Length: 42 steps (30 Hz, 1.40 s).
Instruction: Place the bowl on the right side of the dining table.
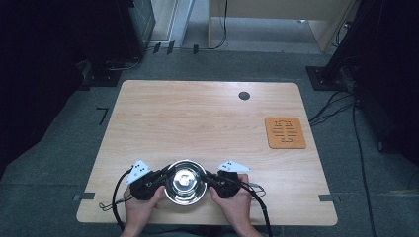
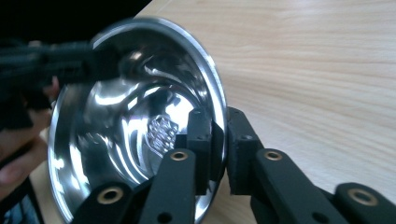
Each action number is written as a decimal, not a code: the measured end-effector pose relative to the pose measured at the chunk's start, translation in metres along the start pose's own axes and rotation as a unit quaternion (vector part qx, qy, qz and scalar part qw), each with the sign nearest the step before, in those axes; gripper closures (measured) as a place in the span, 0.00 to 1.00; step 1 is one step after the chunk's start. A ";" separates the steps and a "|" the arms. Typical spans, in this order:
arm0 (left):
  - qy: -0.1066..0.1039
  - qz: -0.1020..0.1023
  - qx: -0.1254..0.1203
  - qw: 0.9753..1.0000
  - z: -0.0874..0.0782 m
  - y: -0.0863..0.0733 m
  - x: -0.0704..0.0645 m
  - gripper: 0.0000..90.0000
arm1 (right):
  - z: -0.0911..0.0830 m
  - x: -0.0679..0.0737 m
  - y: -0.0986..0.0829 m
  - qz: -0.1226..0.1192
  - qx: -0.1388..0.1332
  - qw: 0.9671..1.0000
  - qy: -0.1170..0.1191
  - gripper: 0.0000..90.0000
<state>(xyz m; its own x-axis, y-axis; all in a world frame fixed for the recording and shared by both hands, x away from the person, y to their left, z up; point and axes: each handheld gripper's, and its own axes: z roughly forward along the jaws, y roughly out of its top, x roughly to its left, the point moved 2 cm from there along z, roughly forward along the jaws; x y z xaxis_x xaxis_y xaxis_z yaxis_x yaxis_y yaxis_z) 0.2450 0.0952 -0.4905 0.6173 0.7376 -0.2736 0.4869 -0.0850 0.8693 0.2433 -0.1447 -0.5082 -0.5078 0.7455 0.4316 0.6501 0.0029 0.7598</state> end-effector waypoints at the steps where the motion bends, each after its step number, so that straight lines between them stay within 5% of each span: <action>1: 0.000 0.001 0.004 1.000 0.001 -0.001 0.000 0.93 | -0.002 -0.002 0.001 0.004 -0.006 1.000 -0.005 0.94; 9: 0.000 -0.003 0.002 1.000 0.002 -0.001 0.001 0.86 | -0.009 0.002 0.002 -0.022 -0.028 0.999 -0.015 0.95; 15: 0.024 0.002 -0.008 1.000 -0.001 0.001 0.002 0.55 | -0.012 -0.002 0.003 -0.015 -0.030 0.999 -0.014 0.95; 18: 0.075 -0.001 -0.015 0.997 -0.004 0.004 0.004 0.27 | -0.015 -0.005 0.005 -0.014 -0.036 0.999 -0.018 0.95; 24: 0.094 -0.005 -0.017 0.995 -0.008 0.007 0.009 0.02 | -0.018 -0.010 0.007 -0.009 -0.041 0.999 -0.025 0.95; 42: 0.138 -0.022 0.025 0.990 -0.008 -0.002 0.036 0.00 | -0.035 -0.030 0.016 0.017 -0.066 0.996 -0.050 0.95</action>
<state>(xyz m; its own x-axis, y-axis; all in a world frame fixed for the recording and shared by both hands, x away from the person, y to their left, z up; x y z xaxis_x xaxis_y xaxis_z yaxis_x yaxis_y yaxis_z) 0.2612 0.1275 -0.4989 0.4058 0.8959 -0.1810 0.5429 -0.0769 0.8363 0.2489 -0.1907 -0.4918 -0.4236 0.8066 0.4124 0.5821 -0.1065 0.8061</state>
